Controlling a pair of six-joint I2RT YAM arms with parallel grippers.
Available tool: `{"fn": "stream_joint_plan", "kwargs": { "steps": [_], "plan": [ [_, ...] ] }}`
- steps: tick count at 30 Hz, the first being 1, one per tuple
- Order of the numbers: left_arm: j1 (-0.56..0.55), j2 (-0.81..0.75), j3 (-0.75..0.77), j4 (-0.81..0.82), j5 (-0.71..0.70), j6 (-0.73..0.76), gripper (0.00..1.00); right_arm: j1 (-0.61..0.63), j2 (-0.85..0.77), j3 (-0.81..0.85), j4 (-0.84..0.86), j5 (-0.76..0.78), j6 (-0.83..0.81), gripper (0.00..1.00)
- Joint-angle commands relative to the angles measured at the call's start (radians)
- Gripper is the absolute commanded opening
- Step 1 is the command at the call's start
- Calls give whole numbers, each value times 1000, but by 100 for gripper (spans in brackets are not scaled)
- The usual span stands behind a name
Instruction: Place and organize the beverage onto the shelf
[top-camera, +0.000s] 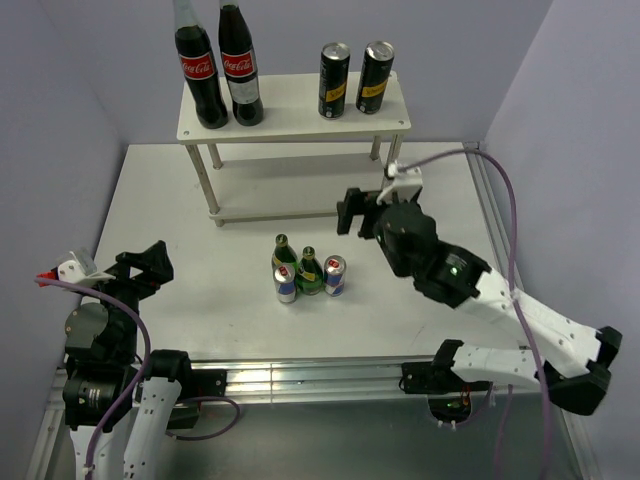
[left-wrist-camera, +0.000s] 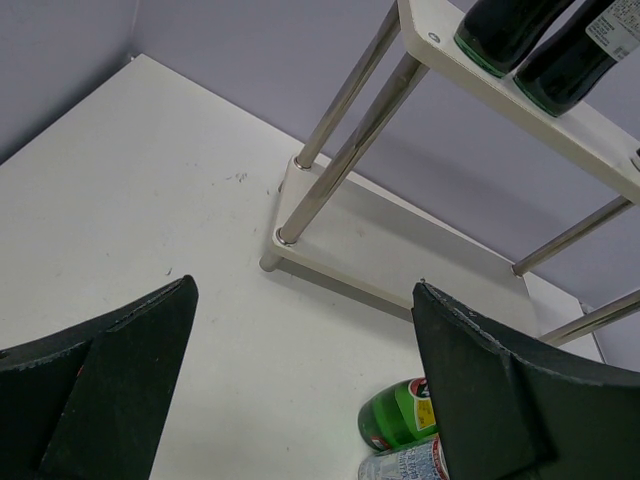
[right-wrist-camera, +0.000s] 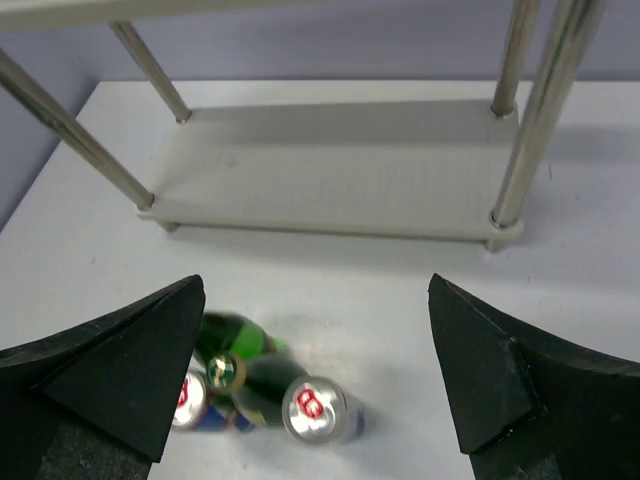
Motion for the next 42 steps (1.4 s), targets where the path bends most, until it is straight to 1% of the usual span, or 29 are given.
{"fn": "stream_joint_plan", "kwargs": {
  "steps": [1,3,5,7,8,9,10,11,12,14,18,21,22,25,27,28,33,35,37,42],
  "plan": [
    [7,7,1,28,-1,20,96,88,-126,-133,20,183,107,100],
    [7,7,1,26,-1,20,96,122,-195,-212,-26,191,179,100],
    [7,7,1,28,-3,20,96,137,-259,-275,-61,163,257,100],
    [7,4,1,28,-5,18,96,168,-301,-378,-64,122,306,100],
    [7,5,1,28,-5,18,96,180,-336,-415,-66,113,366,100],
    [7,4,1,28,-5,18,96,192,-351,-488,-66,104,392,100],
    [7,7,1,28,-5,18,96,221,-364,-527,-64,100,421,100],
    [7,7,2,26,-5,18,96,235,-379,-562,-53,93,478,100],
    [7,7,2,26,-6,18,96,246,-387,-625,-47,87,501,100],
    [7,7,2,25,-8,18,96,267,-390,-680,-17,56,559,100],
    [7,8,2,25,-9,17,96,280,-376,-803,98,-5,589,100],
    [7,10,2,25,-9,17,96,280,-318,-845,193,-15,597,100],
    [7,12,2,25,-11,17,96,280,-277,-849,239,-16,592,100],
    [7,15,2,23,-11,15,96,280,-198,-851,310,-10,587,100],
    [7,16,2,23,-11,15,96,280,-167,-848,329,-4,577,100],
    [6,16,2,23,-12,15,96,280,-137,-845,376,11,566,100],
    [6,15,2,23,-11,17,96,278,-59,-836,460,90,541,100],
    [6,12,2,25,-11,17,96,275,-16,-840,522,123,529,100],
    [6,12,2,25,-9,17,96,269,38,-845,592,136,520,100],
    [6,7,2,25,-8,17,96,254,153,-820,695,188,498,100]
  ]
}}
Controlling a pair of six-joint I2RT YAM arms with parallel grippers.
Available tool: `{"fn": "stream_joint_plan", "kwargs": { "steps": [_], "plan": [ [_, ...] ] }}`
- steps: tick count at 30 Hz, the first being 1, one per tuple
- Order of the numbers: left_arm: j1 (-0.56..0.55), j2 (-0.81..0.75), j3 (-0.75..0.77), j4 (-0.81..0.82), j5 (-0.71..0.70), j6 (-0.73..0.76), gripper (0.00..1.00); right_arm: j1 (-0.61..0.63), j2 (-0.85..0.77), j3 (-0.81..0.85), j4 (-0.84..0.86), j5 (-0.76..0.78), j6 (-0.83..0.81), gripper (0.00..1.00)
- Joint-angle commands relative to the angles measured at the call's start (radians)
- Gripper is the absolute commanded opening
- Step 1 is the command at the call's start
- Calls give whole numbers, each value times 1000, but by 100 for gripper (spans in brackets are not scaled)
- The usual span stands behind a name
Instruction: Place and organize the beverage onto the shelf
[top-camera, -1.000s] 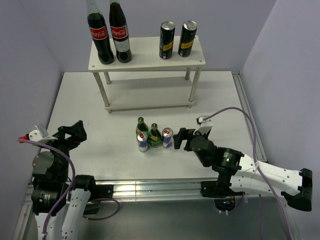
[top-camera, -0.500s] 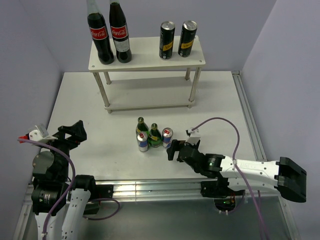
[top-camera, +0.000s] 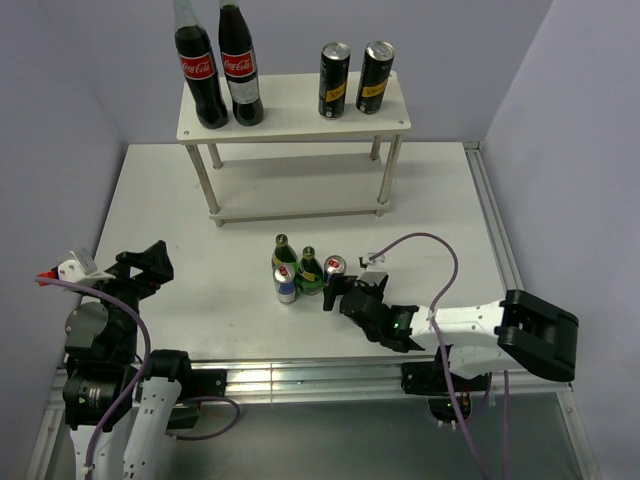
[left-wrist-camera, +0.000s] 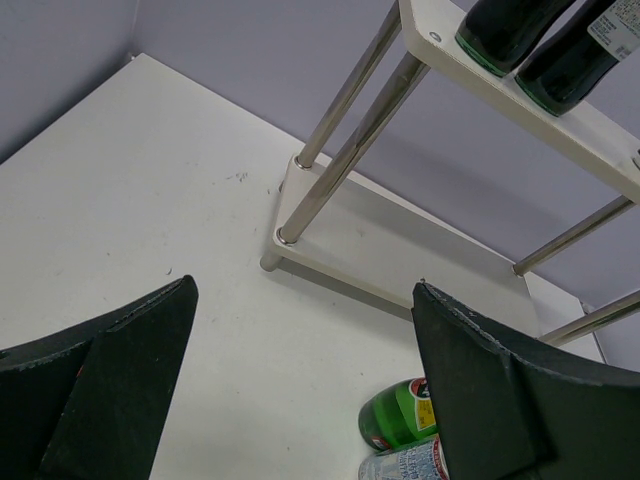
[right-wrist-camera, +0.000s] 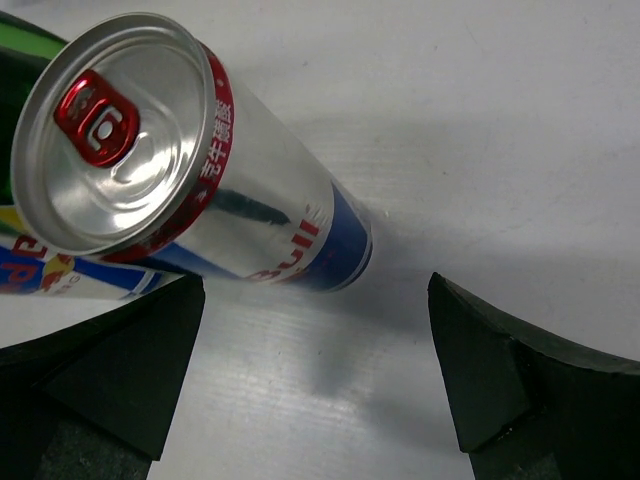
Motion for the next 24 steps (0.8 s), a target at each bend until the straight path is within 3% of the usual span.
{"fn": "stream_joint_plan", "kwargs": {
  "steps": [1,17,19,23,24],
  "plan": [
    [7,4,1,27,-7,17,96,-16,79,31,179,93,-36,100],
    [6,12,1,30,-3,20,96,-90,328,94,427,207,-116,97],
    [7,13,1,30,0,22,96,-96,351,91,472,211,-132,92],
    [7,17,1,31,3,22,96,-96,391,120,499,222,-168,53],
    [7,18,1,31,2,22,96,-99,405,129,491,221,-182,49]
  ]
}}
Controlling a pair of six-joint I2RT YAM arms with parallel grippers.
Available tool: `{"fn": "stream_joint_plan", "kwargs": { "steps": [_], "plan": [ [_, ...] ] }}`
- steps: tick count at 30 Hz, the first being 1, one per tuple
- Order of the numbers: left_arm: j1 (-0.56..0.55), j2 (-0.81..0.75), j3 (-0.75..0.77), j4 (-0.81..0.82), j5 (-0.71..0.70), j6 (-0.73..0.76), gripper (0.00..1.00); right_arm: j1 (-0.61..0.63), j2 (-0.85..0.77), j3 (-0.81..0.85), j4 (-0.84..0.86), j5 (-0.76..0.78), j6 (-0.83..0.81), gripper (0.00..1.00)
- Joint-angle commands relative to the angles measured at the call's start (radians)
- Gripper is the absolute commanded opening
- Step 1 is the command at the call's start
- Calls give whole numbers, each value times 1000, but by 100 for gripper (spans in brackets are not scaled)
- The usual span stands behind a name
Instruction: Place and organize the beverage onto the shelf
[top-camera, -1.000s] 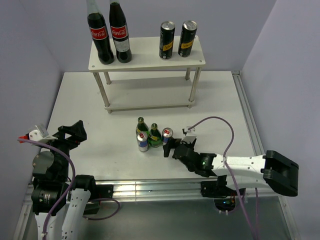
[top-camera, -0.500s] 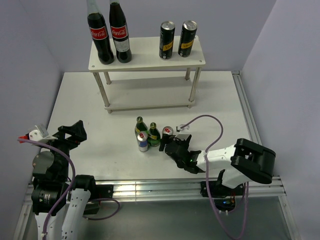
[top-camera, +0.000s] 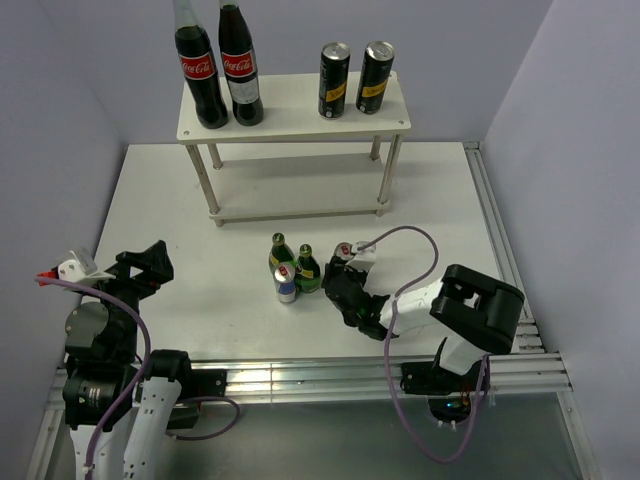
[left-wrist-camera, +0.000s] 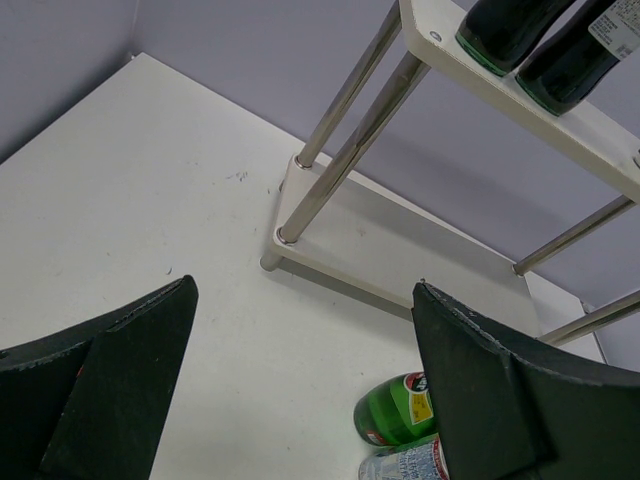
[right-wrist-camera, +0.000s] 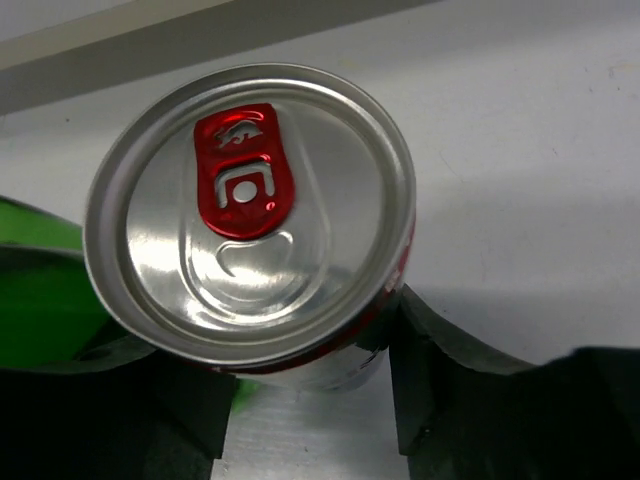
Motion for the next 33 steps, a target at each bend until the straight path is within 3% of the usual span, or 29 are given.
{"fn": "stream_joint_plan", "kwargs": {
  "steps": [1,3,4,5,14,19,33],
  "plan": [
    [7,17,1,31,2,22,96,-14,37,64,64,47,-34,44],
    [7,17,1,31,0,22,96,-20,32,74,49,37,-45,30],
    [7,16,1,31,0,22,96,-23,23,83,35,37,-45,19],
    [7,17,-1,31,2,22,96,-31,14,91,15,43,-40,1],
    [7,13,-1,33,2,22,96,-113,-192,250,-210,125,-177,0],
    [7,7,-2,33,0,22,96,-261,-204,334,-241,13,-201,0],
    [7,7,-2,33,0,22,96,-494,67,649,-241,-137,-257,0]
  ]
}}
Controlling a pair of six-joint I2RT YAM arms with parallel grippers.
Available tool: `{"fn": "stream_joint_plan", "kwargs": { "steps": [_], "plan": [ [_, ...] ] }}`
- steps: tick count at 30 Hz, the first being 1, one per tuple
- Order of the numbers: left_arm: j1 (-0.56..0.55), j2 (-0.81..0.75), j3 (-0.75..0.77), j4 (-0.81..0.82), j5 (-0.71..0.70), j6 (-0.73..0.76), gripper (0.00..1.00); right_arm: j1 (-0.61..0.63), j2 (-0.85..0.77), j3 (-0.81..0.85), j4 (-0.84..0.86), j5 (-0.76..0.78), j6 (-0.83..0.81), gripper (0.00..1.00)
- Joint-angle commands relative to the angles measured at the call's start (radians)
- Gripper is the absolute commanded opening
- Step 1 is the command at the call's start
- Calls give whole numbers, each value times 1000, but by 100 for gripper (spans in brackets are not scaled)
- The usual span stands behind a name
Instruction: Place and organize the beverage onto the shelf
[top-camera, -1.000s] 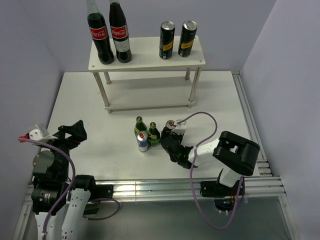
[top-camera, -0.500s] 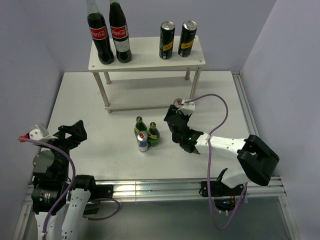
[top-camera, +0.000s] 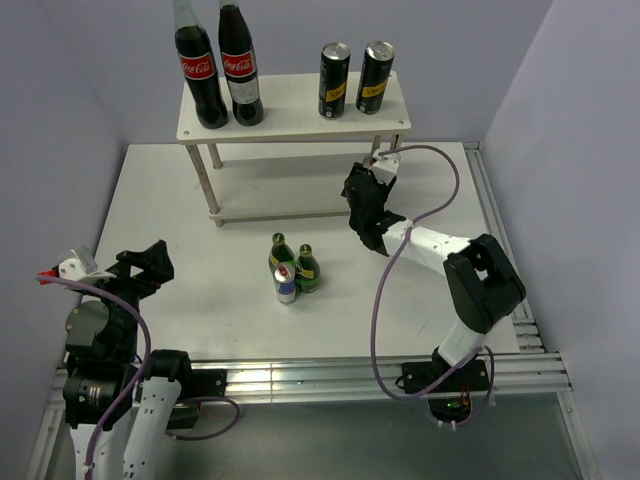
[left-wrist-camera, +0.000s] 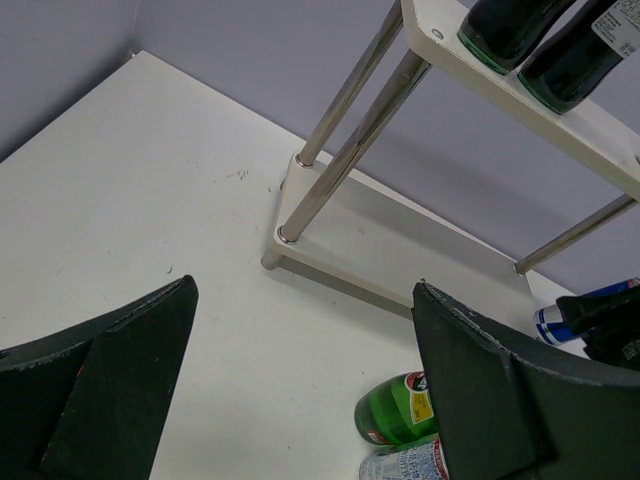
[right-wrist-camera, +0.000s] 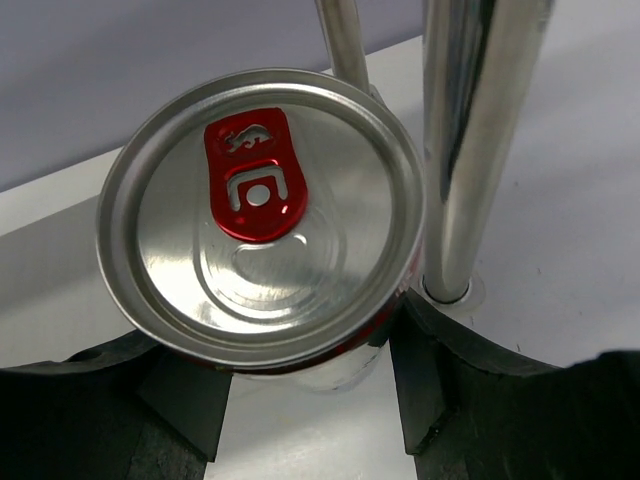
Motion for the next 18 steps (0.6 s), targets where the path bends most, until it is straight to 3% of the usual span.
{"fn": "stream_joint_plan", "kwargs": {
  "steps": [1,18],
  "plan": [
    [7,0,-1,32,1,22,96,-33,42,109,52,-23,-25,0],
    [20,-12,-1,32,3,22,96,-53,312,392,-66,-7,-104,0]
  ]
}}
